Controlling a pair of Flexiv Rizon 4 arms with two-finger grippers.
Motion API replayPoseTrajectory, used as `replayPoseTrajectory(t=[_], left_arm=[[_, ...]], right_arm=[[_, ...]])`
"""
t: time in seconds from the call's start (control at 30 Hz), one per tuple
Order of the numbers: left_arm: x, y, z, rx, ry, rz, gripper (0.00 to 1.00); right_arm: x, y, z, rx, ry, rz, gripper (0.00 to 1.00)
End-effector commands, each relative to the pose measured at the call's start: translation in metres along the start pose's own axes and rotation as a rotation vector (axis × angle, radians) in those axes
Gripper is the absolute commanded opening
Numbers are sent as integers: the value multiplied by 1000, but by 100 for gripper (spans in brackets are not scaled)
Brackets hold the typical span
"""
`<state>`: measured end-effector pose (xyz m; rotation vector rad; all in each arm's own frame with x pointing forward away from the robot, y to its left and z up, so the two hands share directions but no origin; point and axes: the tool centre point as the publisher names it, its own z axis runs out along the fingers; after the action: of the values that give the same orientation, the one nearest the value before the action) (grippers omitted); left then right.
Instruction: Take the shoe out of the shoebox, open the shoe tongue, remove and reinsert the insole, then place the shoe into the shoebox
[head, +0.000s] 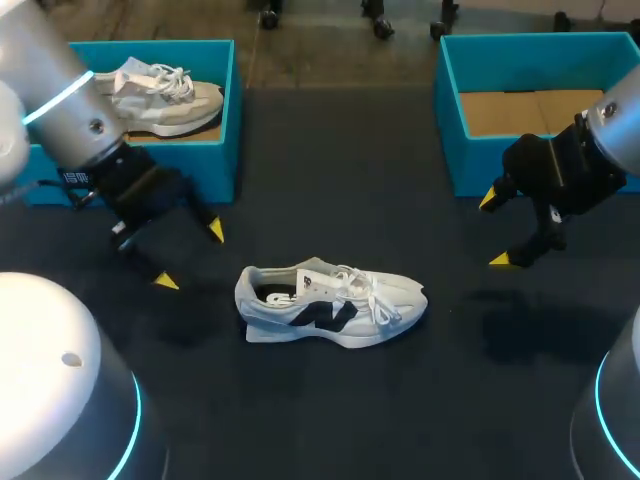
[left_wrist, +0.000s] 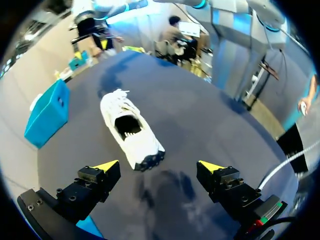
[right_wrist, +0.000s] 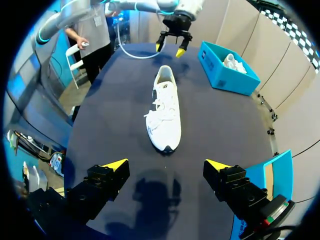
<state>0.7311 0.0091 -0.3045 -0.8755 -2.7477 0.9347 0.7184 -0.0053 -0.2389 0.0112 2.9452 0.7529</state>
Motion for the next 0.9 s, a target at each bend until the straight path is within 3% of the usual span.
replayPoseTrajectory(t=[0.03, 0.2, 0.37, 0.9], left_arm=[[14, 9, 0, 48, -299, -53, 100], [22, 16, -4, 98, -383, -122, 100], [34, 35, -7, 230, -467, -256, 100], [35, 40, -4, 235, -441, -295, 100]], right_arm=[[1, 0, 0, 2, -2, 0, 100], [1, 0, 0, 2, -2, 0, 100], [1, 0, 0, 2, -2, 0, 100], [1, 0, 0, 2, -2, 0, 100]])
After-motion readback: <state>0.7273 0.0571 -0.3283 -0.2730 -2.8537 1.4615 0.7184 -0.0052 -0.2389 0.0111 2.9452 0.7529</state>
